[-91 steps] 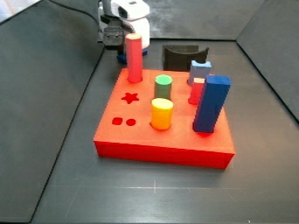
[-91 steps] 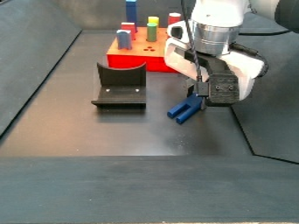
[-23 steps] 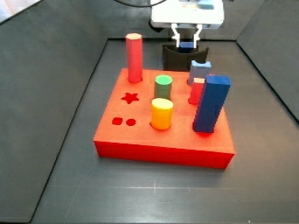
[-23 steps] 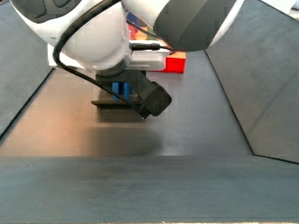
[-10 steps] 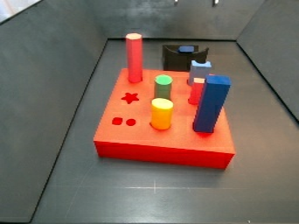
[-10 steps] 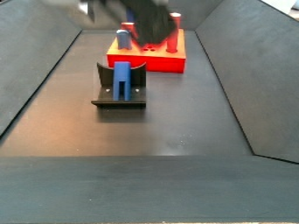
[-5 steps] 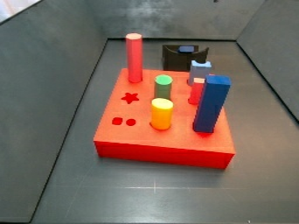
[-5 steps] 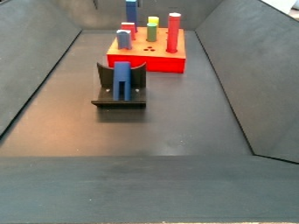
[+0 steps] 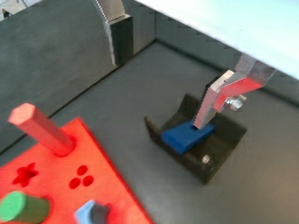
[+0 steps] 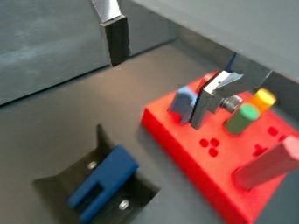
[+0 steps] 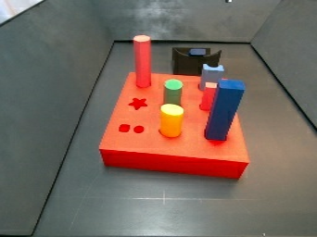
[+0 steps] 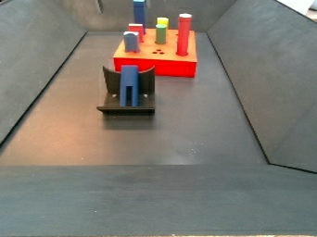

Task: Pick up the square-circle object. Move up. Place the square-circle object on the fixture. Regrasp the square-circle object. Rotate the square-circle object. Move to above the board. Insert the square-circle object.
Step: Regrasp the square-circle object.

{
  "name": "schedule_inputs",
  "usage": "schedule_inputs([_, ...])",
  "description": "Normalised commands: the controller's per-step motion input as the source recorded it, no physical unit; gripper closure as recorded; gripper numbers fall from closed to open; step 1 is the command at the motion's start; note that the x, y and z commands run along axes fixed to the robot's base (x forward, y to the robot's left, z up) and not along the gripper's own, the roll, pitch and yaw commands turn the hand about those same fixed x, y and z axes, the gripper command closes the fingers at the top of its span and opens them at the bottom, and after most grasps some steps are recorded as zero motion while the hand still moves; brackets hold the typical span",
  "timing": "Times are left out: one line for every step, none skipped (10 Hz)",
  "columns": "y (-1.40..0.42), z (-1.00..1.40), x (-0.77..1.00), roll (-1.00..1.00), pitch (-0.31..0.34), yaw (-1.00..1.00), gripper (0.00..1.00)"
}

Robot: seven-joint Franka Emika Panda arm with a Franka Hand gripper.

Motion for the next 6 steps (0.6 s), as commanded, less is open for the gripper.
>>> schedule_inputs([-0.02,0.01,-0.04,1.00,0.006,0.03,0.00])
schedule_inputs([-0.02,0.01,-0.04,1.00,-0.002,0.03,0.00])
schedule_inputs([-0.02,0.01,-0.03,1.00,-0.009,0.03,0.00])
schedule_inputs([-0.02,0.01,-0.03,1.00,-0.010,0.03,0.00])
schedule_inputs([-0.02,0.01,-0.03,1.00,-0.009,0.03,0.00])
schedule_inputs([-0.02,0.01,-0.02,1.00,-0.006,0.03,0.00])
